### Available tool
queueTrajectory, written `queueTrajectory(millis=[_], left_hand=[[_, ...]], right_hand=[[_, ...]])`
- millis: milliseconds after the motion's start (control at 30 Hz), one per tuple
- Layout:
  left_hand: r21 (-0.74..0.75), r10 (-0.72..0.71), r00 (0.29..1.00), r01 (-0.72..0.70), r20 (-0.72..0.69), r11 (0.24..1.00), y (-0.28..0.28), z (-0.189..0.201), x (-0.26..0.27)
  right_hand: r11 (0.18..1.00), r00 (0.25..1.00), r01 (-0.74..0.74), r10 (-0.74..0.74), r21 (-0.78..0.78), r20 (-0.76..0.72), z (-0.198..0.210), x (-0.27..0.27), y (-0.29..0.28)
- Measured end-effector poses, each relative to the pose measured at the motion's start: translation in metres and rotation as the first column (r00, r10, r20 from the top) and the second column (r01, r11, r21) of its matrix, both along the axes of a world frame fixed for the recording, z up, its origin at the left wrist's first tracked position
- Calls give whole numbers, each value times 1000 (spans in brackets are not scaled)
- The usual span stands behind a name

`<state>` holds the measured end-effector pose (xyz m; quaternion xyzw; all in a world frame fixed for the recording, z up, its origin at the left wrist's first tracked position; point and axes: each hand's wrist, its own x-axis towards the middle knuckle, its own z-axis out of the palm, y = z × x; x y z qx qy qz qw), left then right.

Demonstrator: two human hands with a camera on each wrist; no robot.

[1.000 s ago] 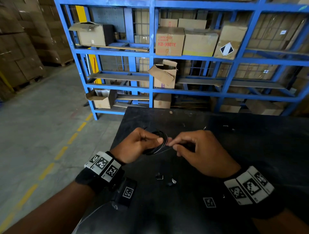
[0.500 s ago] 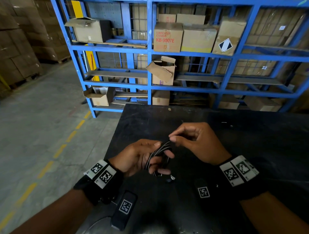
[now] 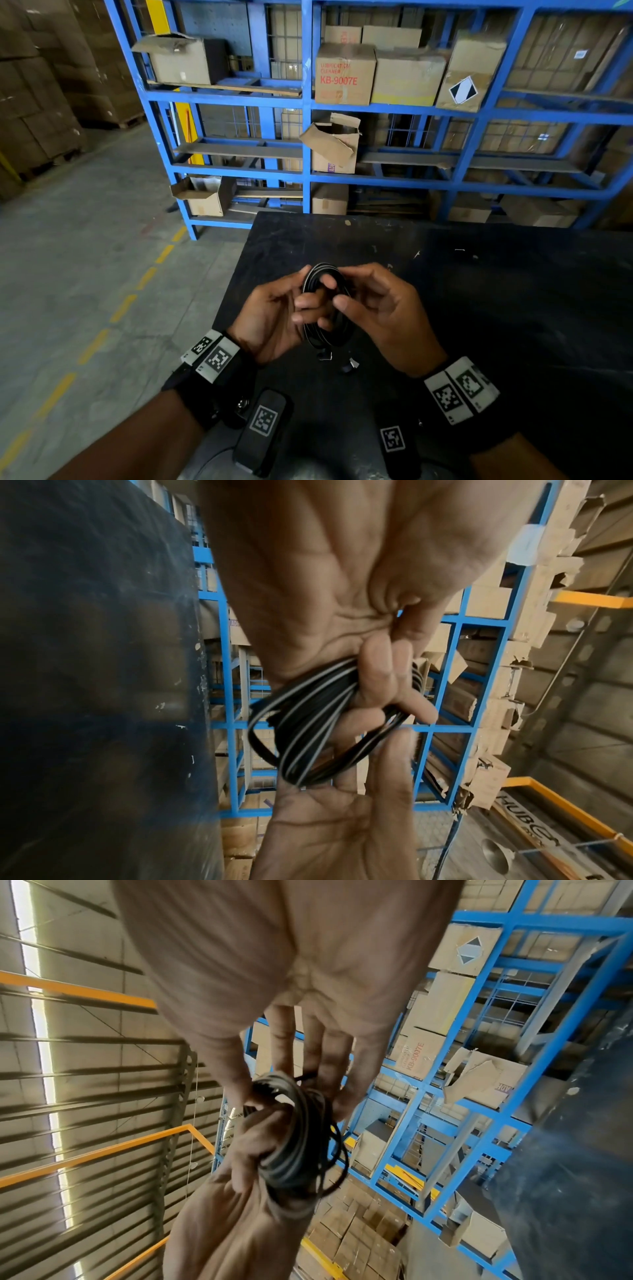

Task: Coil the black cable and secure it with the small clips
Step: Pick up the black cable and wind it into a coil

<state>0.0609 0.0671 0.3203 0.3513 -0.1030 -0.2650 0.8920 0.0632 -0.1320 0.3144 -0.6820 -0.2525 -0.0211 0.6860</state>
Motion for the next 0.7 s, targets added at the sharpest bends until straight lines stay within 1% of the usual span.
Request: queueTrajectory(millis=[67,133,200,233,300,400,533,633,700], left_hand=[[-46,27,1000,-27,-7,999,-3,-4,2],[-99,32,999,-33,-14,995,-8,-9,2],[-143,40,999,-43,-26,989,-14,-13,1],[-139,59,998,-63,-31,988,-16,-16,1],[-84,108,994,-110,-30,990,-18,-20,1],[11,136,990,-136,-24,991,-14,-26,2],[120,129,991,-124,-29,985,-9,-27,2],[165,141,990,-137,-14,977,-10,-25,3],[186,146,989,-143,-7,972,-10,-28,4]], right_hand=[[993,994,109,-110,32,27,-10,0,7],[970,970,234,-238,72,51,-19,1,14],[941,943,322,-328,99,51,-25,2,20],[927,931,357,-363,115,36,-27,3,21],[907,916,395,-401,147,9,-27,5,19],[910,917,391,-398,138,27,-26,10,12],[952,957,283,-288,119,34,-25,15,1],[970,982,188,-187,154,-20,-25,18,-4],[965,986,158,-144,209,-83,-29,18,-3]])
